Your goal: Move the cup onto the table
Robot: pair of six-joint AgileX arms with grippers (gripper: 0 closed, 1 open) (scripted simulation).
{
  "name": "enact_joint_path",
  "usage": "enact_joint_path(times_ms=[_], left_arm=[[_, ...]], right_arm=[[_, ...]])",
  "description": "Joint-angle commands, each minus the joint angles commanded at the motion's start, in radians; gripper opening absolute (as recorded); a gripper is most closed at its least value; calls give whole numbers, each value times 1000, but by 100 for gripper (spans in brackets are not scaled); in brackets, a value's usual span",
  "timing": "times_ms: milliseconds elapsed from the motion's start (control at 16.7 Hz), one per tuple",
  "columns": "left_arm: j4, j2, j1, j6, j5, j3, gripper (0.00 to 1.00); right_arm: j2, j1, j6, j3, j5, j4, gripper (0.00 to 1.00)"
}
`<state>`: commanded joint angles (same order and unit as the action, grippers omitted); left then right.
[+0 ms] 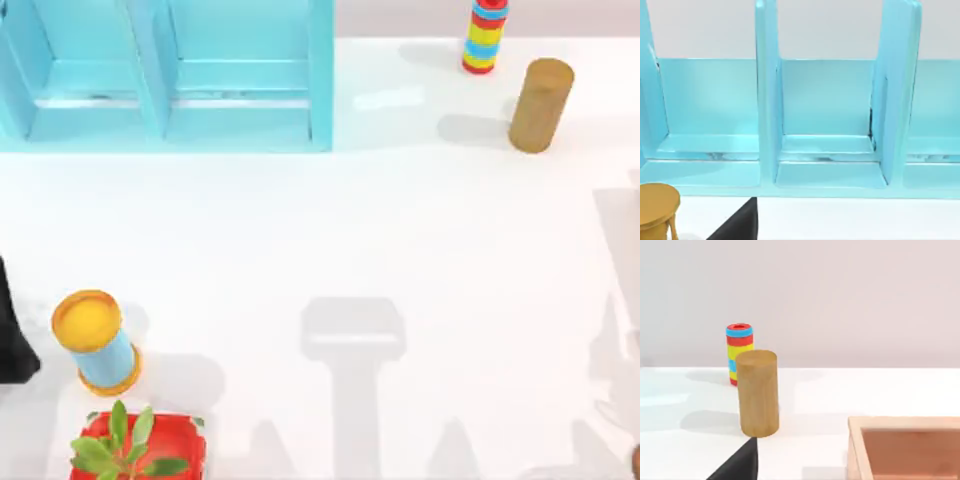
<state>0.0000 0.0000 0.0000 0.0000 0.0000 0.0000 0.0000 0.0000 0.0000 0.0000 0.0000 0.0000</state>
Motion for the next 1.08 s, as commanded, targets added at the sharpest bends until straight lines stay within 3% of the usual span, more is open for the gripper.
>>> enact_joint_path(times_ms=[180,420,1080], left_arm=[[0,0,0,0,0,0,100],[0,0,0,0,0,0,100],[0,0,0,0,0,0,100]], right_arm=[[12,-7,-11,12,0,-12,100],[161,-86,-141,152,-1,-153,100],[1122,-488,-804,897,-3,-904,100]])
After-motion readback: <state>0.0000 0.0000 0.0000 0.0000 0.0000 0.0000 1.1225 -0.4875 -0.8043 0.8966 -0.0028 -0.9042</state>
